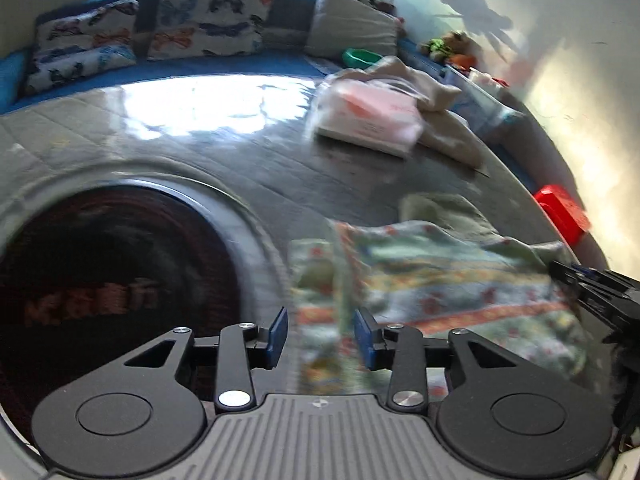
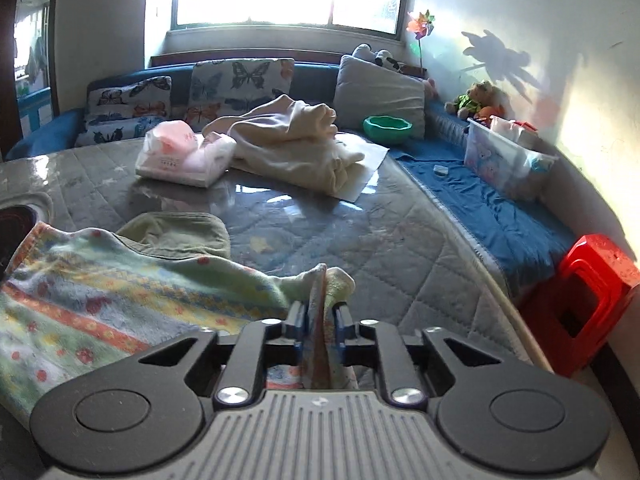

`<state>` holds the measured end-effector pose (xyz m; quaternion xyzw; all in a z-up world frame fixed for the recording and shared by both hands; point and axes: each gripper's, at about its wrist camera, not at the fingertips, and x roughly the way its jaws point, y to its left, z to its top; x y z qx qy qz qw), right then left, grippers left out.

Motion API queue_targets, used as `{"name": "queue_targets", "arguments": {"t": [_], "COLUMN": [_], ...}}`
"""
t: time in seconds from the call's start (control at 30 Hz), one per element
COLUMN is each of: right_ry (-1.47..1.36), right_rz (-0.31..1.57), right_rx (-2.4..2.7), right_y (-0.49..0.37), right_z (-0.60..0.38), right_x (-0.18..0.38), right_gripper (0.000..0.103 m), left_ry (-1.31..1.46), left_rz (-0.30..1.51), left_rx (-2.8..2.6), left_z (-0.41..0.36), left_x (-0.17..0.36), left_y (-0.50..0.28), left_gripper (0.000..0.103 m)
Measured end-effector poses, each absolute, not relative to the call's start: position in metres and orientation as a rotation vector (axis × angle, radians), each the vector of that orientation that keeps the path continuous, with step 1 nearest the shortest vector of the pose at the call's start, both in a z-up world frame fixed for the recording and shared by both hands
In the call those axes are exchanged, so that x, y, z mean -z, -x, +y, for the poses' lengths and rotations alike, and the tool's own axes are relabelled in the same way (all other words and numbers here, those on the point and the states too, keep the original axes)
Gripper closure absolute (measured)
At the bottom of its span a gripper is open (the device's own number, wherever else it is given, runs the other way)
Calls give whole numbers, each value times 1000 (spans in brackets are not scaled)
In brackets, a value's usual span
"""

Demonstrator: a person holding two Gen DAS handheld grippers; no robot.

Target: Fold clothes

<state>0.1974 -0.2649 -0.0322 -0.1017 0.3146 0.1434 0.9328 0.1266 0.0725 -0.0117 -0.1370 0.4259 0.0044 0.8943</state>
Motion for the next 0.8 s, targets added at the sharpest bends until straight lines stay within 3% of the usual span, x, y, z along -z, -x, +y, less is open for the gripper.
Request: {"name": "queue_targets", "arguments": {"t": [0.13,0.53,0.8], "right_ry": [192,119,101], "right_rz": [607,690,678], "right_rx": [-282,-419,-410], "right_y": [-197,-217,-222], "right_z": [-266,-234,-234], "right_x": [20,36,34], "right_gripper": [77,77,71], "left_ry": [310,319,325], "left_rz": [839,875,865], "left_rx": [-7,81,82], "left_z": [76,41,44], "left_x": [1,17,13], "left_y": [-131,-173,-179], "left_gripper": [74,75,75]}}
